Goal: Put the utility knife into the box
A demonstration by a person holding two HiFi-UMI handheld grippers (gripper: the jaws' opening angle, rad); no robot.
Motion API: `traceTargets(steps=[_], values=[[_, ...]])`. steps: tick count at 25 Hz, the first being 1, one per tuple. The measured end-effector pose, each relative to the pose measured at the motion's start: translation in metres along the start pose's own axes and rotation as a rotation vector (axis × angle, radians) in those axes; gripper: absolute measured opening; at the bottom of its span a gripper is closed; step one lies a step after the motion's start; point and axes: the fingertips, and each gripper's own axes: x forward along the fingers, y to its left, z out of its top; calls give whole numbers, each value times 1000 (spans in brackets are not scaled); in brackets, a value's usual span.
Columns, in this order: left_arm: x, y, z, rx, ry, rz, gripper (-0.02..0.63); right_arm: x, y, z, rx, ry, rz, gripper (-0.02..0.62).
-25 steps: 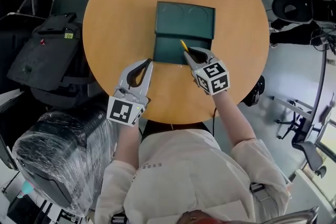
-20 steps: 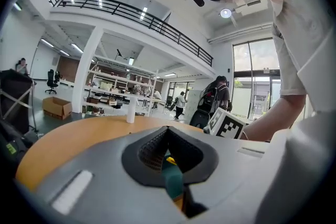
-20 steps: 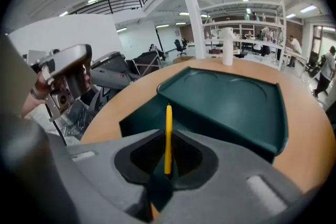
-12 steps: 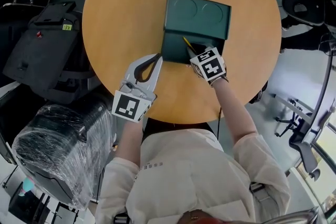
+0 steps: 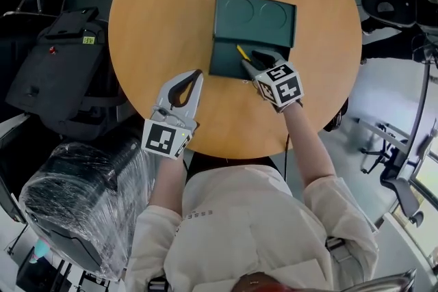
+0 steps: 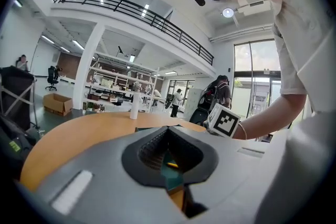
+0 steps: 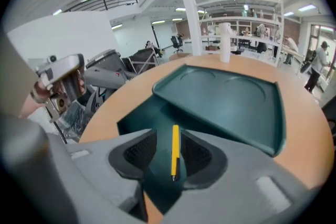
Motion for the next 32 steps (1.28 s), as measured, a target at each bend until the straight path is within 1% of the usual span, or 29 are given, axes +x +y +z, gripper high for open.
traceTargets(steps=[2,3,5,10,12,13,15,18,24,29,32], values=[[-1,-4,11,9,-18,-11,17,-26,6,15,8,-89,-6,121],[-2,-7,17,18,-29,-19,17,-41,8,23,9,-137,-18,96],[-2,-14,32,40,-51,-39,16,-73,8,40,4,-240,-64,7],[-16,-32,70,103,-102,-73,16,-158,12,78,-36,-534,-214,-8],[-24,-36,86,121,-131,-79,16,-186,20,88,-37,-626,-247,-8],[-28,-38,93,125,-143,-83,17,-196,25,90,-37,-654,-256,-8],[-35,-45,99,119,-159,-97,17,-208,34,89,-34,-684,-273,-8],[-46,-58,96,101,-168,-125,17,-226,53,80,-44,-730,-297,-8],[-64,-79,92,121,-163,-168,16,-267,90,60,-76,-800,-360,-8],[-92,-109,102,137,-209,-174,17,-292,123,32,-95,-821,-349,-8],[-106,-132,93,145,-215,-177,16,-309,136,8,-101,-824,-348,-8]])
